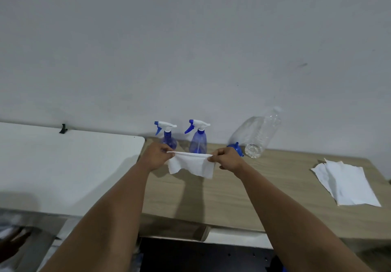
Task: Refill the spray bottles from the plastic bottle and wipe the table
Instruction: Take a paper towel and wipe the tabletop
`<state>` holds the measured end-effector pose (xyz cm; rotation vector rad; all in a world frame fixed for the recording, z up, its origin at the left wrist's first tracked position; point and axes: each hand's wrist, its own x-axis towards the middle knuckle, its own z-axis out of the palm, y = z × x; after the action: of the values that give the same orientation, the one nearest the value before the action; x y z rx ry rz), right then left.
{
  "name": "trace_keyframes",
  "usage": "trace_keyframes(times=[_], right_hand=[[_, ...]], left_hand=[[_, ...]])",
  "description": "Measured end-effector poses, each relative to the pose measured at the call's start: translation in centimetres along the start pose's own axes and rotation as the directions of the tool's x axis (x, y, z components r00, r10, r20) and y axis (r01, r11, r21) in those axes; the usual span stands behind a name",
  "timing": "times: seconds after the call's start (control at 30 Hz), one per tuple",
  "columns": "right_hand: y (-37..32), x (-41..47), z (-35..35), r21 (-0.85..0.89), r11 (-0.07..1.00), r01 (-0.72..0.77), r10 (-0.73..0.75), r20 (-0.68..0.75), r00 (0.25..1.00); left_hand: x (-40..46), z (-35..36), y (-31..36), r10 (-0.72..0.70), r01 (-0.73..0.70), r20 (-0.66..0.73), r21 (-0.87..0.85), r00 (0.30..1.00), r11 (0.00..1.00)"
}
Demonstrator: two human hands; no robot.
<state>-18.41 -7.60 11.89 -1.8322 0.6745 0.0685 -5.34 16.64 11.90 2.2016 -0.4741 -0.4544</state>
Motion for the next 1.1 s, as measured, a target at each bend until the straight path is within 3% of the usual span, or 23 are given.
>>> trace_keyframes(times=[0.13, 0.3, 0.6, 0.7, 0.8, 0.9, 1.0, 1.1], right_hand=[[-0.2, -0.7, -0.3, 0.086, 0.996, -0.016, 0.016, 0.007, 1.000], [0.1, -0.3, 1.0, 0.245, 0.967, -0.078, 0.077, 0.013, 0.997], [2.1, 7.1, 7.5, 0.143, 0.978, -0.152, 0.166, -0.095, 0.982], [3.7, 10.2, 10.1, 0.029, 0.984, -0.174, 0.176, -0.139, 0.974], [4.7, 11.3, 12.5, -0.239, 0.960, -0.145, 0.097, -0.202, 0.975], [4.6, 9.8, 14.5, -0.610, 0.782, -0.128, -0.056, -0.273, 0.960], [4.1, 8.1, 16.6, -0.726, 0.686, 0.055, -0.179, -0.095, 0.979], [4.4, 8.3, 18.9, -0.729, 0.648, 0.220, -0.195, 0.120, 0.973]], left_hand=[[-0.5, 0.0, 0.5, 0.009, -0.008, 0.023, -0.051, 1.000, 0.999], [-0.6, 0.2, -0.5, -0.096, 0.099, 0.026, -0.202, 0.995, 0.974], [3.5, 1.5, -7.7, -0.215, 0.217, -0.170, -0.010, 0.962, 0.976], [5.8, 2.4, -10.8, -0.231, 0.235, -0.194, -0.004, 0.953, 0.972], [7.6, 3.3, -12.7, -0.192, 0.217, -0.186, 0.125, 0.964, 0.968], [7.5, 3.5, -13.8, -0.053, 0.123, -0.218, 0.321, 0.974, 0.939], [6.4, 3.3, -14.6, 0.082, 0.043, -0.220, 0.509, 0.972, 0.859], [5.9, 2.8, -15.0, 0.108, 0.026, -0.214, 0.542, 0.971, 0.840]])
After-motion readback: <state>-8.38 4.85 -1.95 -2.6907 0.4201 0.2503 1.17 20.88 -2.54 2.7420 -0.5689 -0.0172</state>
